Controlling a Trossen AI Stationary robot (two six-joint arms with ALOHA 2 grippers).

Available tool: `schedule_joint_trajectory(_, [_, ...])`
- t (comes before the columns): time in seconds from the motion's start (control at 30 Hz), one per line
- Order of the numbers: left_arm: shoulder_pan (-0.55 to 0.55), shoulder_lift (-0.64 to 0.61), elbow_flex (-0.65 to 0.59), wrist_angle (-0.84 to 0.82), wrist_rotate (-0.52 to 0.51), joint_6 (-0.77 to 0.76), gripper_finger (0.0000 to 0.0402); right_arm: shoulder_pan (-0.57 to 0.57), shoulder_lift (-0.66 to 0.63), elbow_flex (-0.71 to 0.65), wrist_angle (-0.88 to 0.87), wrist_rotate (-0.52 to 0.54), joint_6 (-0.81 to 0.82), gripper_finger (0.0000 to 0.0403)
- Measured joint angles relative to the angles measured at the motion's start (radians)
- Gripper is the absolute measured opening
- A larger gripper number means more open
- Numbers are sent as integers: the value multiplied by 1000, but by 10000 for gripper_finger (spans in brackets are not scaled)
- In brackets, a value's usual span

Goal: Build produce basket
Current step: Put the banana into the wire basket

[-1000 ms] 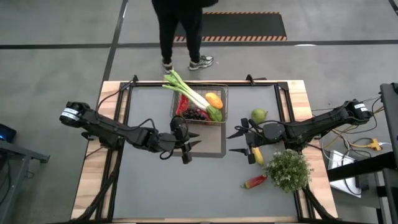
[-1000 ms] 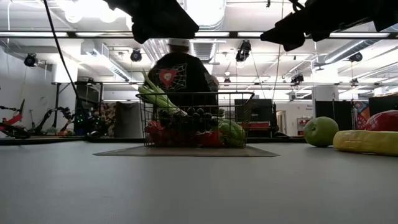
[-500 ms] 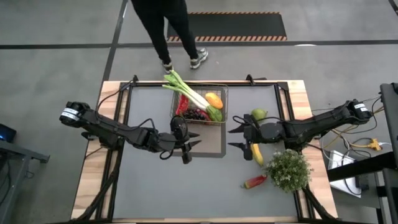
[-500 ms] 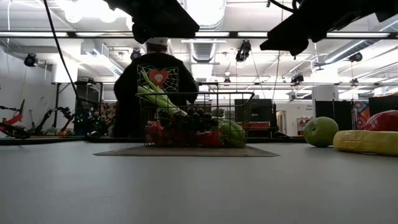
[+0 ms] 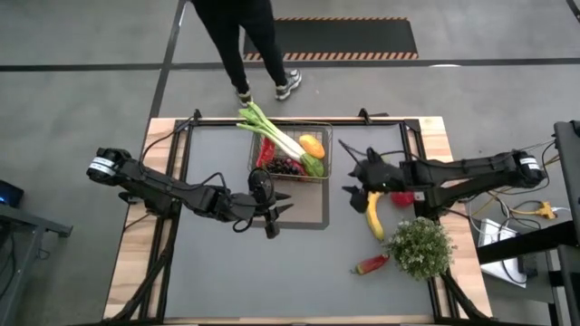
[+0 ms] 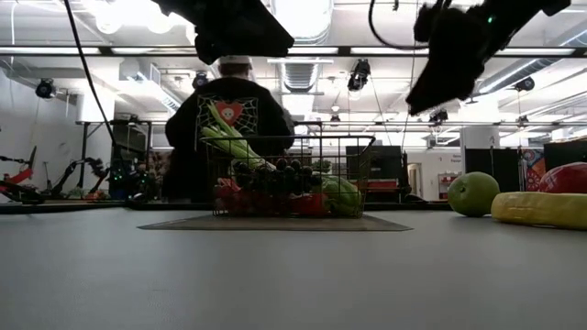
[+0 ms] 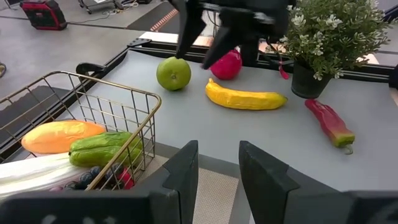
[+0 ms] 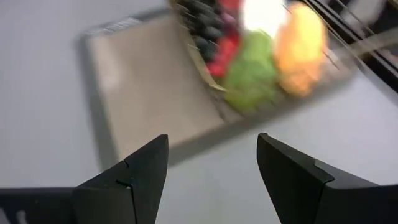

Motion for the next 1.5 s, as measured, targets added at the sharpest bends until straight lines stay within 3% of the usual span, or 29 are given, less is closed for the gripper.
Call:
schedule_joint_trajectory(0.33, [0, 0, 0, -1, 0, 2, 99, -186, 66, 5, -238, -10, 117, 228])
schedule_joint_trajectory(0.7, [0, 0, 0, 0, -1, 24, 99, -283, 187, 5, -340, -54, 114, 228])
schedule_joint_trajectory(0.87, [0, 0, 0, 0, -1, 25, 99, -286, 236, 5, -389, -136, 110, 239])
schedule_joint_trajectory(1.27, [0, 0, 0, 0, -1, 27, 99, -284, 249, 65, -521, -199, 229, 324])
schedule_joint_trajectory(1.5, [0, 0, 0, -1, -1, 27, 99, -203, 241, 89, -562, -266, 364, 328])
